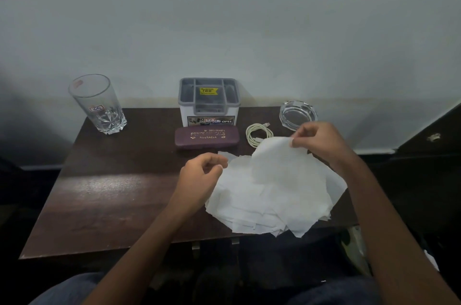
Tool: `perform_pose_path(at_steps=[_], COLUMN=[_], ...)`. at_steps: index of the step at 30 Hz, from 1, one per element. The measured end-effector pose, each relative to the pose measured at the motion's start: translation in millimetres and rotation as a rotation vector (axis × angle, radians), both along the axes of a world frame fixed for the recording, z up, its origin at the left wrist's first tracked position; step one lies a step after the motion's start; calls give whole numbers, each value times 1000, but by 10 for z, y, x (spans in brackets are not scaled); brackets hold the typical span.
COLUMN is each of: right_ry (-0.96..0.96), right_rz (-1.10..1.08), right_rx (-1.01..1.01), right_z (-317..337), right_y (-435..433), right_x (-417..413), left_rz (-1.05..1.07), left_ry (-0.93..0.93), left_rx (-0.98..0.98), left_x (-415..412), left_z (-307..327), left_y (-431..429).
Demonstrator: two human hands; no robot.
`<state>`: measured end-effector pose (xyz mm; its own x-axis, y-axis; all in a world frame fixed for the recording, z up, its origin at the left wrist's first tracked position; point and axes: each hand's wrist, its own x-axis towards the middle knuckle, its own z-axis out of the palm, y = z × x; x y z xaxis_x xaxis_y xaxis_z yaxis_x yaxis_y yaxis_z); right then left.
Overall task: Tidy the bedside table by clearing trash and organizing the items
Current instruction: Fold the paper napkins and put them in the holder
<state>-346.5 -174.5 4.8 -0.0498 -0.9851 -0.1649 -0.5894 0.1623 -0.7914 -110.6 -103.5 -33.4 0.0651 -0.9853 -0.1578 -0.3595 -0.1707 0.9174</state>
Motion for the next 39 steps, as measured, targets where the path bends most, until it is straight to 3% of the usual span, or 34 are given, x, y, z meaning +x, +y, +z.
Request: perform_pose_path(at_steps=[6, 12, 15, 19, 24, 27, 32, 35, 39], right_ry=[-468, -1108, -1187, -1110, -932, -750, 156, 399, 458], right_rz=[128, 26, -67, -107, -65, 71, 163, 271, 326], right_rx=[19, 216, 375, 464, 447, 390, 50, 175, 268], right_z=[215, 78, -40, -99, -97, -6, -69, -174, -255], right_y=[79, 116, 166, 241, 228, 184, 47, 33, 23], right_x=[307, 769, 917, 1012, 1022, 875, 391, 178, 166], left_rz=[8, 103, 180, 289, 352, 382, 262, 182, 302], left_ry=[268, 891, 1114, 1302, 1157, 924, 137, 245, 409], left_rx=[73, 356, 341, 321, 303, 157, -214, -240, -98], left_x=[-58, -70, -12, 76, 111, 144, 192, 136, 90], left_z=[76, 187, 235, 248, 274, 257, 186, 252, 292], left_y=[20, -29, -72, -98, -112, -118, -51, -12, -13])
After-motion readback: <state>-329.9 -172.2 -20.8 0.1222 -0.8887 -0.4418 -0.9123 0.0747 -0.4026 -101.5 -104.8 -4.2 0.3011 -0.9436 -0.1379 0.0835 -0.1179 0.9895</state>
